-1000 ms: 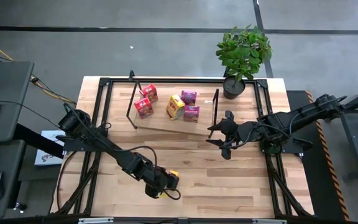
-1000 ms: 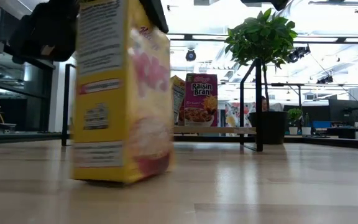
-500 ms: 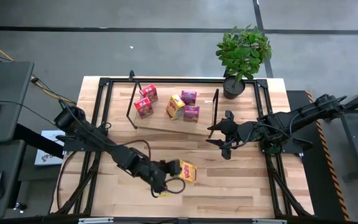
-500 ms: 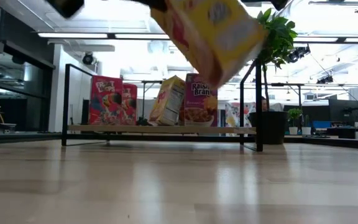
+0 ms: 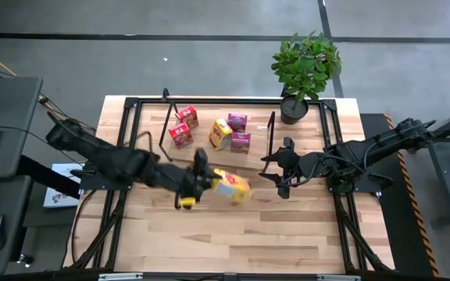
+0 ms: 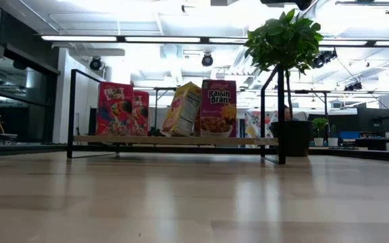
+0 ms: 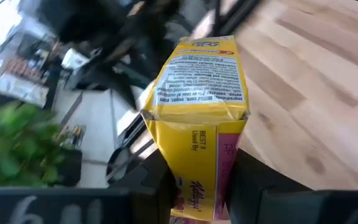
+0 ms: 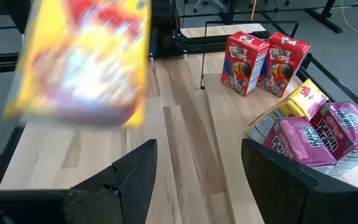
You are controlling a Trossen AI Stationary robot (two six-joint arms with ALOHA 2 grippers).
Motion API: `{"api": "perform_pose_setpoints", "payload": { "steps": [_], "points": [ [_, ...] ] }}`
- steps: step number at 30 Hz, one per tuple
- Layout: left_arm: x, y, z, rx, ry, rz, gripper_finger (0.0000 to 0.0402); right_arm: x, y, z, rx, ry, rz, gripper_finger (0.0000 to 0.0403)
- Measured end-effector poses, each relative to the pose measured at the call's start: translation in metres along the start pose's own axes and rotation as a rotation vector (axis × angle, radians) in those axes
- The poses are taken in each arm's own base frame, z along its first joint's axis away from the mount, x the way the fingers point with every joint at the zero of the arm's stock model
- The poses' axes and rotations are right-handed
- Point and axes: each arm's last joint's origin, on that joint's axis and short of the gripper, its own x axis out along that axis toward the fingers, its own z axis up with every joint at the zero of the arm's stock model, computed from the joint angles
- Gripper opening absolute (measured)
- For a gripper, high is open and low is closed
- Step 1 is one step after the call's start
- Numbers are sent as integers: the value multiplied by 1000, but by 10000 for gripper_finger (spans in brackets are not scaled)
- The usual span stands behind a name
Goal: Stack cereal on shelf
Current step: Put the yellow cereal box on the shelf
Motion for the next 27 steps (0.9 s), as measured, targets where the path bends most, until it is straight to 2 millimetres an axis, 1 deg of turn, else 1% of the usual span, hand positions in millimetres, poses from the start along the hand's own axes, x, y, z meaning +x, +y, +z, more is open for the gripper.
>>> {"api": "perform_pose_setpoints", "payload": {
  "steps": [3, 6, 11, 16, 20, 24, 27],
  "points": [
    [-7, 14, -6, -67, -2, 43, 100, 0, 0, 0, 0, -4, -15, 226],
    [-10, 25, -13, -122, 8, 74, 100, 0, 0, 0, -7, -4, -15, 226],
    [-6, 36, -22, -193, 32, 95, 100, 0, 0, 0, -8, -4, -15, 226],
    [-3, 43, -30, -211, 38, 92, 100, 0, 0, 0, -8, -4, -16, 226],
    [0, 54, -41, -219, 112, 169, 99, 0, -1, 0, -18, -5, -21, 226],
    [-3, 75, -53, -207, 220, 261, 100, 0, -2, 0, -41, -15, -65, 226],
    [-10, 98, -61, -268, 245, 324, 99, 0, -2, 1, -42, -17, -78, 226]
  ]
}}
